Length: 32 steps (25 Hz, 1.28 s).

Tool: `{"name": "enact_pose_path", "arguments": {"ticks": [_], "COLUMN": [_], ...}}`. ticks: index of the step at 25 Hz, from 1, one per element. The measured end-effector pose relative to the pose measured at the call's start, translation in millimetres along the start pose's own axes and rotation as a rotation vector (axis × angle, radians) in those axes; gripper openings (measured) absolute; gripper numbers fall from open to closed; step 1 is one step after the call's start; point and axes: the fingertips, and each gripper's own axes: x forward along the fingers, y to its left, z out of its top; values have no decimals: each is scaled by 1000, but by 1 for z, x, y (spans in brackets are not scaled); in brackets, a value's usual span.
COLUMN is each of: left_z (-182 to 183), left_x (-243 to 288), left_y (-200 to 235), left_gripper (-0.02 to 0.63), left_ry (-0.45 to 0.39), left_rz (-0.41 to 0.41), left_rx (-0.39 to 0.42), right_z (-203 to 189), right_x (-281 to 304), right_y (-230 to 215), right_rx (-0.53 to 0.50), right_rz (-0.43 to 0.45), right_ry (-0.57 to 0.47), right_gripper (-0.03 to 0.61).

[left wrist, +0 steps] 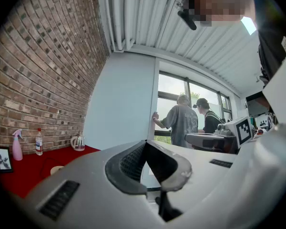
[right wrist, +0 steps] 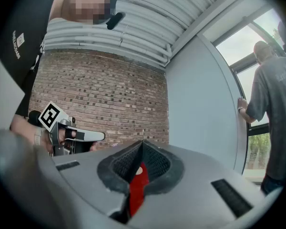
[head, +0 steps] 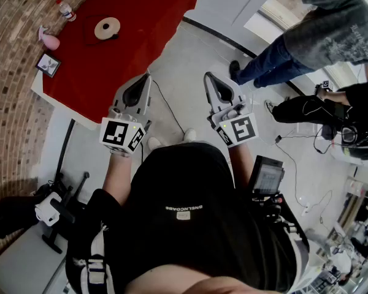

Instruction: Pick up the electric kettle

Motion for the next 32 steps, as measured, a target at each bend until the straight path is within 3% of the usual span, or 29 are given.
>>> {"name": "enact_pose_path", "arguments": {"ticks": [8, 23, 32], "left_z": [-7, -20, -24], "left_x": [21, 92, 112], "left_y": [-17, -71, -45], "left_gripper": [6, 6, 6], "left_ry": [15, 59, 72], "left_rz": [5, 30, 51], "left_rx": [29, 93, 79], "right_z": [-9, -19, -32], "right_x": [-8, -30, -2], "right_y": [-29, -97, -121], "right_rx": [19, 65, 68], "right_rz": [-4, 75, 80], "right_ry": [1, -28, -4], "right_gripper": [6, 6, 6]}}
